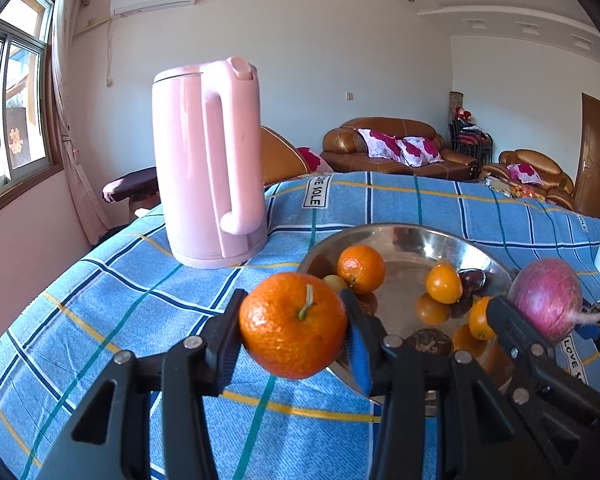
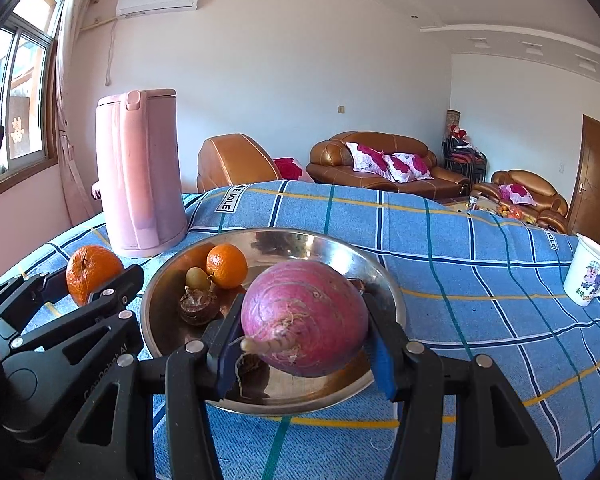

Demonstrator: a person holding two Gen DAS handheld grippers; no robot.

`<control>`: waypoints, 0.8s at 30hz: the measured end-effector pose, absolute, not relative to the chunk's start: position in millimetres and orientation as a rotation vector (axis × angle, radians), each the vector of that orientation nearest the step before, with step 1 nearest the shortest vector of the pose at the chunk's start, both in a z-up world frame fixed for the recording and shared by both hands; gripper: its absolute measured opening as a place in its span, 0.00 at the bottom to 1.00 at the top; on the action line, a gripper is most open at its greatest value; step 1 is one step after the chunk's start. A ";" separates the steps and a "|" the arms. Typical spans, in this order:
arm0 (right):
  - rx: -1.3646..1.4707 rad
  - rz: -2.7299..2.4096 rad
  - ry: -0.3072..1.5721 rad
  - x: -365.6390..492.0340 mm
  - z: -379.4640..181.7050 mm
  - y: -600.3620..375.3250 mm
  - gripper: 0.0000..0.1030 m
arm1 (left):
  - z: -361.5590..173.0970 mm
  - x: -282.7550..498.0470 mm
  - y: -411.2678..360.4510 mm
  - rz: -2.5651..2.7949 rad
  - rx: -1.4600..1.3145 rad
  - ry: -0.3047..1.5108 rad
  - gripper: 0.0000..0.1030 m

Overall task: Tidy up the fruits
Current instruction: 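Lower the red onion into the plate with the right tool while the left tool lowers the orange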

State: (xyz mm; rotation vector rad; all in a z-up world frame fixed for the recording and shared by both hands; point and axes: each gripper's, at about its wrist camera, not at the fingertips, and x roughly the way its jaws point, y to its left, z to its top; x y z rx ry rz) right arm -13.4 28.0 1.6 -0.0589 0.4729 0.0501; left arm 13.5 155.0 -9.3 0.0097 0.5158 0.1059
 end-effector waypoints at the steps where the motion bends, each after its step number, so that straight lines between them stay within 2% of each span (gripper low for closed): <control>1: -0.062 0.048 0.471 -12.3 2.0 28.5 0.54 | -9.8 15.5 155.1 0.100 0.005 0.522 0.46; 24: -0.026 0.021 0.504 24.1 -1.5 17.1 0.54 | -1.2 44.5 140.5 0.066 0.056 0.558 0.46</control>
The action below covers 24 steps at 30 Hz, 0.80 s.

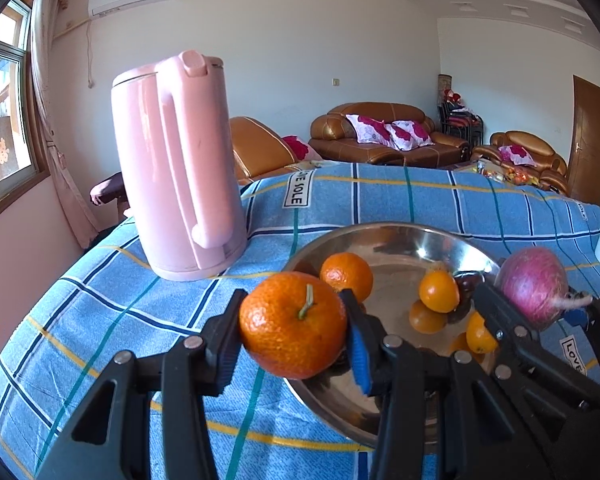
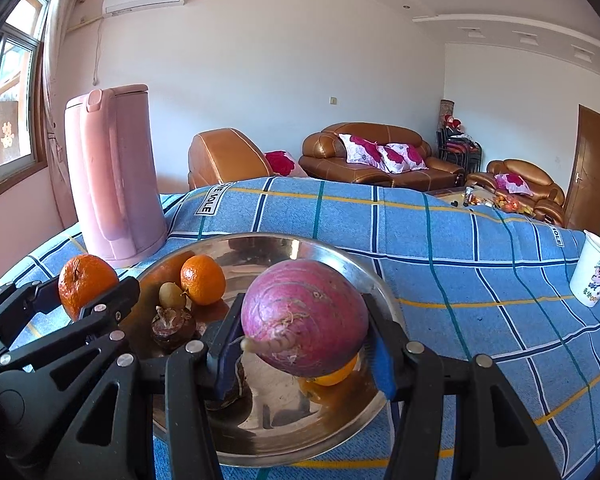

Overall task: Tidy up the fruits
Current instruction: 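Lower the red onion into the plate with the right tool while the left tool lowers the orange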

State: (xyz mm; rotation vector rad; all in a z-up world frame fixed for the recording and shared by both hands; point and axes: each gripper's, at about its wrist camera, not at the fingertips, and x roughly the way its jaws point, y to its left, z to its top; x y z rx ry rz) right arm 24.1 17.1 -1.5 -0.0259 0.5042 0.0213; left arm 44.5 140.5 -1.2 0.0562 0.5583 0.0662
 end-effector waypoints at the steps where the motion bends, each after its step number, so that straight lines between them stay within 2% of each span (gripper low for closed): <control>1: -0.017 0.016 0.501 24.0 -1.2 15.3 0.54 | 1.6 46.0 139.1 0.066 0.060 0.551 0.46; 11: 0.064 -0.017 0.533 34.9 -2.3 -6.3 0.54 | -4.0 70.6 118.6 0.051 0.057 0.541 0.46; 24: 0.024 -0.029 0.540 68.1 2.2 -3.7 0.54 | -11.1 92.9 130.4 0.010 -0.022 0.578 0.46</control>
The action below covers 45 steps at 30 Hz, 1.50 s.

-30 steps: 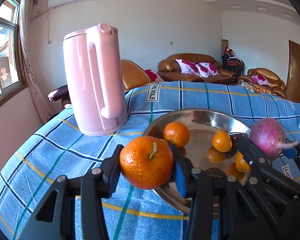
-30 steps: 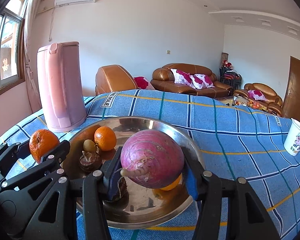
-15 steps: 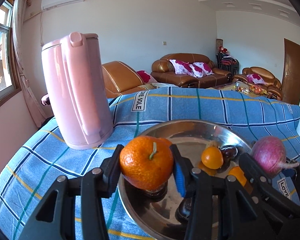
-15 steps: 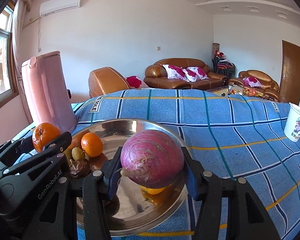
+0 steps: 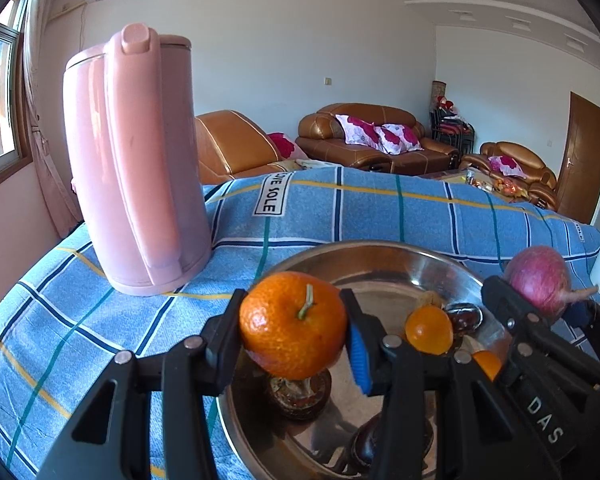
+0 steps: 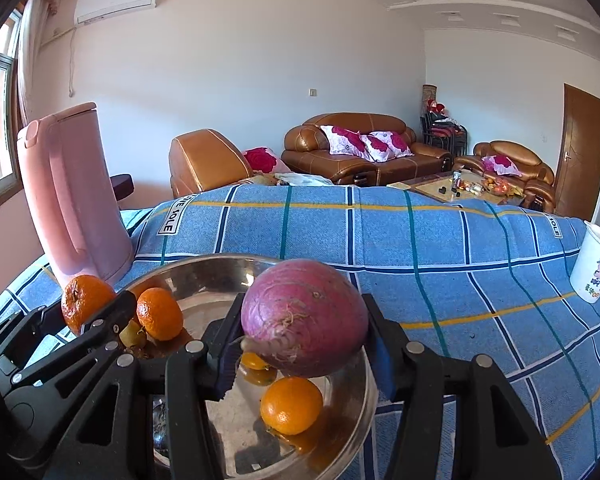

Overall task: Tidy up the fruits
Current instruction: 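Lower the red onion into the plate with the right tool while the left tool lowers the orange, then open both tools to release the onion and orange in the plate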

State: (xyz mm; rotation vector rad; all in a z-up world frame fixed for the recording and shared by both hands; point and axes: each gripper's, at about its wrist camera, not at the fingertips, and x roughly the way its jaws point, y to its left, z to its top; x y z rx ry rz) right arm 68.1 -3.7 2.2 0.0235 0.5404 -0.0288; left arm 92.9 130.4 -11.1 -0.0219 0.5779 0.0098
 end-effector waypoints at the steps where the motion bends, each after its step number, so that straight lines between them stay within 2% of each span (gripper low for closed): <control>1: 0.020 -0.027 0.544 70.8 2.3 -1.8 0.54 | -11.1 95.7 130.9 0.008 -0.026 0.580 0.46; 16: -0.041 -0.016 0.633 101.9 7.7 9.2 0.54 | -11.4 112.2 128.7 0.053 0.000 0.600 0.45; 32: -0.128 0.041 0.839 140.6 -14.6 22.3 0.54 | -24.5 120.0 130.8 0.078 0.018 0.654 0.45; 45: -0.204 0.025 0.873 159.3 -17.7 29.2 0.54 | -23.5 124.1 128.1 0.078 0.019 0.648 0.45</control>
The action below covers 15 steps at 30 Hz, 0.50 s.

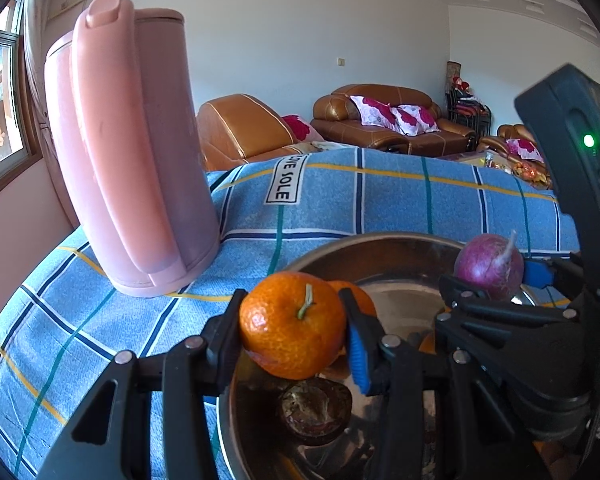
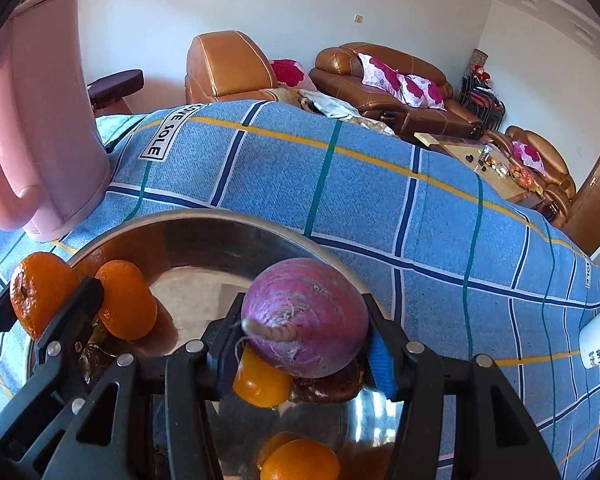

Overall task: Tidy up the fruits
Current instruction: 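Open both tools to release the onion and orange in the plate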

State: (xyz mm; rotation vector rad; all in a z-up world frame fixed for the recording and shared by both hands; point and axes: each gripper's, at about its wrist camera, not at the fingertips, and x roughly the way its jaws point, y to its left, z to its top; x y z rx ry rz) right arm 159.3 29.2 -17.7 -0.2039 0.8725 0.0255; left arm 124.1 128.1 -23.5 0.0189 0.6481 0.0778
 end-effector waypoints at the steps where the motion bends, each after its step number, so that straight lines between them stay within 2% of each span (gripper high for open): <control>1: -0.216 0.021 0.878 161.6 -18.8 29.7 0.54 | -23.3 124.4 128.1 0.073 0.017 0.650 0.45; 15: -0.262 0.059 0.928 166.3 -18.3 25.8 0.54 | -23.8 122.6 124.3 0.054 0.042 0.653 0.45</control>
